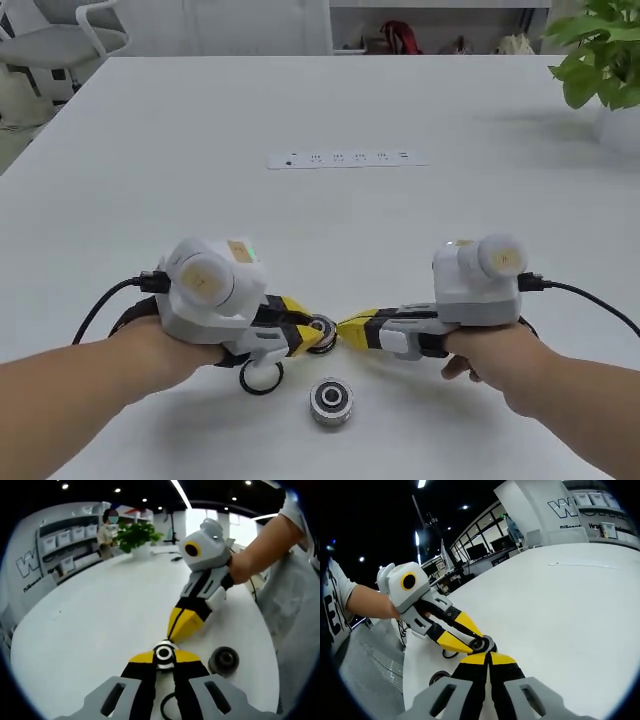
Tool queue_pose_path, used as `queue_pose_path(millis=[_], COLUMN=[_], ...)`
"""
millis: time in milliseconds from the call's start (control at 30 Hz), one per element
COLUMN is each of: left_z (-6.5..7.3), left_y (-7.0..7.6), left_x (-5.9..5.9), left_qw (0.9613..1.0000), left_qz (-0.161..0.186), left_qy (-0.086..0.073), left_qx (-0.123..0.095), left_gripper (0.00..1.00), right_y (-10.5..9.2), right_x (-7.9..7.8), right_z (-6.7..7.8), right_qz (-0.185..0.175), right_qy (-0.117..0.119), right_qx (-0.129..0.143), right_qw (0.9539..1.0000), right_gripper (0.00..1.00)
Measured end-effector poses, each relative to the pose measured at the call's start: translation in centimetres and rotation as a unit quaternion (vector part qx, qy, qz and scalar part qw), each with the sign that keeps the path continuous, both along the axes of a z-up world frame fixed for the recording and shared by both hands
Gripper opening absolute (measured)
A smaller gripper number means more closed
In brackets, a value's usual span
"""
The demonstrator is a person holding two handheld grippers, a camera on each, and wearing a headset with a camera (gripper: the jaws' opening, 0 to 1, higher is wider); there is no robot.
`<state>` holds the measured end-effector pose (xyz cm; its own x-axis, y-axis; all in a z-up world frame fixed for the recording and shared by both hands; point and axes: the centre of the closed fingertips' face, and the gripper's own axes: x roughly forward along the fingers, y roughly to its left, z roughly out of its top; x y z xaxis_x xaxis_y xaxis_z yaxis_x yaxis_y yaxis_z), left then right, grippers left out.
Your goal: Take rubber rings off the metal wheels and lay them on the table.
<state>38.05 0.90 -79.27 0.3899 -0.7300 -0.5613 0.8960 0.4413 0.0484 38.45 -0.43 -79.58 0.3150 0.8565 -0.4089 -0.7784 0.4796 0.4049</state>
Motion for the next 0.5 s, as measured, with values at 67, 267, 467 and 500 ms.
queue_pose_path(millis=[67,267,467,500], left_z=[-0.01,-0.02,-0.01,-0.01], left_y=[-0.01,-0.06,-0.07,-0.07], left_x=[-0.02,-0.04,-0.02,-0.02], left_qw=[1.0,1.0,1.0,1.0], left_qz=[0.0,0.003,0.004,0.004], left_qy=[0.0,-0.002,-0.005,-0.005], left_qx=[0.001,0.003,0.005,0.005], left_gripper=[0.13,0.12,0.12,0.12], right_y=[0.04,-0.02,0.06,0.1], right_x=[0.01,0.17,0.2,0.17], right_z=[0.06,0.12,0.27,0.32], right_qz=[-0.001,-0.025,-0.027,-0.026], right_qy=[0.002,0.022,0.027,0.027], right_qx=[0.002,0.024,0.025,0.024], right_qw=[1.0,0.9992,0.9989,0.999], right_gripper=[0.0,0.0,0.0,0.0])
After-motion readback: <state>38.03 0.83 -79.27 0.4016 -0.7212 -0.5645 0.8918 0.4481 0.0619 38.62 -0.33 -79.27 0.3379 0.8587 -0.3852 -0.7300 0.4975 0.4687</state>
